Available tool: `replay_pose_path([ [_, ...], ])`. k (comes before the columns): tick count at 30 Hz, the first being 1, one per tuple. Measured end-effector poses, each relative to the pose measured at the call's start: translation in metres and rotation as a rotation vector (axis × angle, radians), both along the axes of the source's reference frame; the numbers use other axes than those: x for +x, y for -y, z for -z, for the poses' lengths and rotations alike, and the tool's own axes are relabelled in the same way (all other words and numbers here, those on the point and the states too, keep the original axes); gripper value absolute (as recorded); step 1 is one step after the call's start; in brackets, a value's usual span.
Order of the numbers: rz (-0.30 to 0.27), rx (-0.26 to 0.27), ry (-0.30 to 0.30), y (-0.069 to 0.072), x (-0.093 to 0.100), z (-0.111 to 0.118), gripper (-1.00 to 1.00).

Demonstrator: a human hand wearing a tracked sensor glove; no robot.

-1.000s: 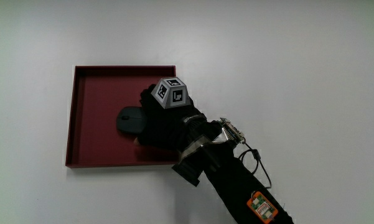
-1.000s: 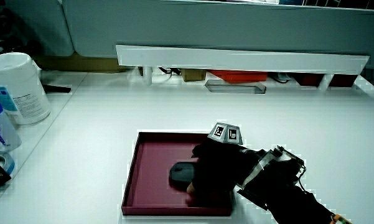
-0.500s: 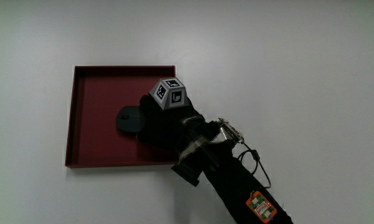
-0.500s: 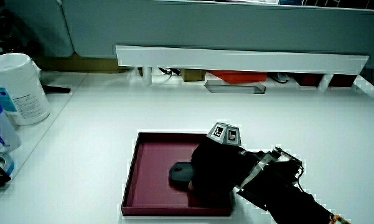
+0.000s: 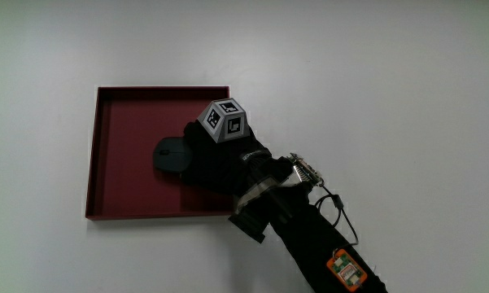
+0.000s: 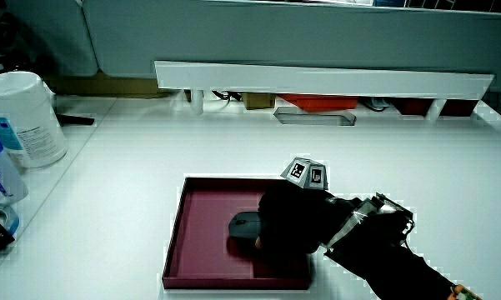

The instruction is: Pick mouse from plate

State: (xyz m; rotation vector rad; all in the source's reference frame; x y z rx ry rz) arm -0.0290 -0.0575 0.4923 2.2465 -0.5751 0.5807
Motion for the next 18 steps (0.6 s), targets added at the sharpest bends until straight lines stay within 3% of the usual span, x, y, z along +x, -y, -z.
replay_pose_path([
  [9,-0.015,0.06,0.038,0.008,0.017,0.023,1.0],
  [10,-0.019,0.059,0.068,0.009,0.02,0.03,1.0],
  [18,-0.041,0.102,0.132,0.018,0.048,0.063,1.0],
])
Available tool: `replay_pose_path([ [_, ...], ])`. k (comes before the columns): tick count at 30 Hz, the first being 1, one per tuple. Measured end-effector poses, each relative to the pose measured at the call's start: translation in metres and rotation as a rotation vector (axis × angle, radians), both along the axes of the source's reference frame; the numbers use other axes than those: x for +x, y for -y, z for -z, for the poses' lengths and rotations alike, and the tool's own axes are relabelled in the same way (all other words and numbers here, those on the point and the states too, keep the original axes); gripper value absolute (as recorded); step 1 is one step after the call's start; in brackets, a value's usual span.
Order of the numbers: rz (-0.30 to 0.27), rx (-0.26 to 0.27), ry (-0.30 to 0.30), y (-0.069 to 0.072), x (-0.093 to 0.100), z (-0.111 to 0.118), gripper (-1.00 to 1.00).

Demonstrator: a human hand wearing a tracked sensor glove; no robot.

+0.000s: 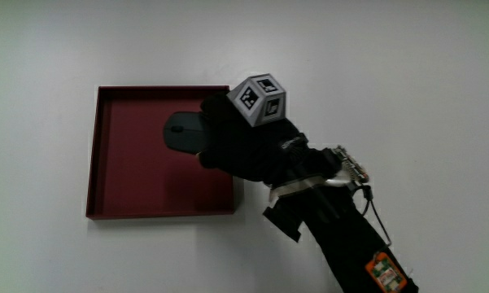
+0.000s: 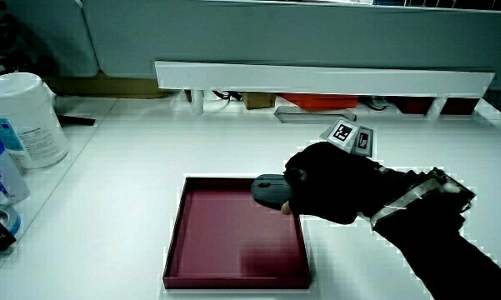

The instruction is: Pick mouse from plate

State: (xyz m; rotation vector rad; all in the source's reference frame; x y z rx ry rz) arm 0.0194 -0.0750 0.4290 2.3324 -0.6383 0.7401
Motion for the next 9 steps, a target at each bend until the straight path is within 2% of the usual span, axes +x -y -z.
replay_pose_path([
  [1,-0.009,0.006,0.012,0.001,0.005,0.003,1.0],
  [3,-0.018,0.048,-0.025,0.002,0.012,0.012,1.0],
  [5,-0.02,0.055,-0.022,0.004,0.019,0.02,1.0],
  [6,-0.029,0.053,-0.008,0.005,0.024,0.023,1.0],
  [7,0.035,0.095,0.059,0.011,0.029,0.007,1.0],
  [8,0.036,0.142,0.052,0.012,0.035,0.009,1.0],
  [9,0.01,0.12,0.044,0.013,0.041,0.013,1.0],
])
